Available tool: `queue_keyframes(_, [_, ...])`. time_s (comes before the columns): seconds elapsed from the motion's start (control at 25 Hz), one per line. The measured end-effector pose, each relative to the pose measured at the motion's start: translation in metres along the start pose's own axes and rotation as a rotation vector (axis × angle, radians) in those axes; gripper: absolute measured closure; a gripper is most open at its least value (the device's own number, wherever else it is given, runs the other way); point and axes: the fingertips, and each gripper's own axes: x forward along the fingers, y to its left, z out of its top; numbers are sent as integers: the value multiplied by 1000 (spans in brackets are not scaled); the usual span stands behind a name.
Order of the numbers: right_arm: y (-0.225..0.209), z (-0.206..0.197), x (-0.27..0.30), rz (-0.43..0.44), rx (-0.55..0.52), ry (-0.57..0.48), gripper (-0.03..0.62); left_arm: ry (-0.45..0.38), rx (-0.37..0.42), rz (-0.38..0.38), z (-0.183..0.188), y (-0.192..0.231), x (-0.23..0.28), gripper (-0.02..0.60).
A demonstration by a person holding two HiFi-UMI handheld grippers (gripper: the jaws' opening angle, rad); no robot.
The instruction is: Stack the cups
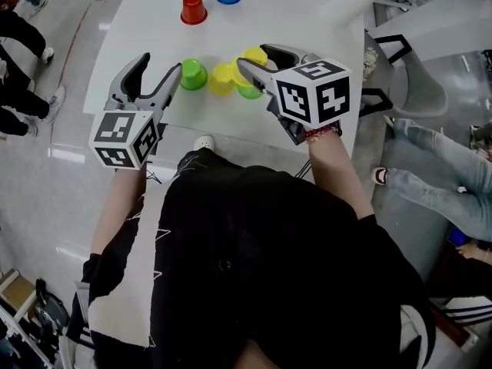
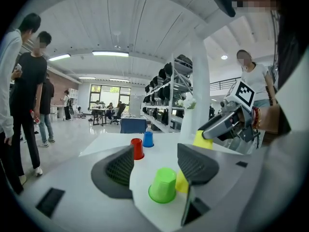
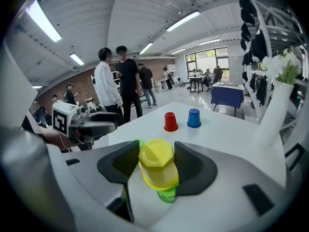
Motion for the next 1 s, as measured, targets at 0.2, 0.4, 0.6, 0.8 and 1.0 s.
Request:
queue_keyframes(0.2, [6, 0, 3, 14, -4, 12, 364, -2, -2, 10, -1, 3, -5, 289])
queue_keyframes(0.4, [8, -4, 7, 23, -2, 28, 364, -1, -6, 19, -2, 7, -8, 290])
queue_keyframes(0.6, [8, -3, 6, 21, 2, 25, 362, 0, -6, 17, -1, 5, -11, 290])
queue_keyframes(0.8, [10, -5, 7, 22, -9, 32, 361, 2, -8, 16, -3, 3, -14, 290])
queue_keyframes(1.0, [10, -7, 8, 24, -37, 44, 359, 3, -11, 21, -5, 5, -17, 290])
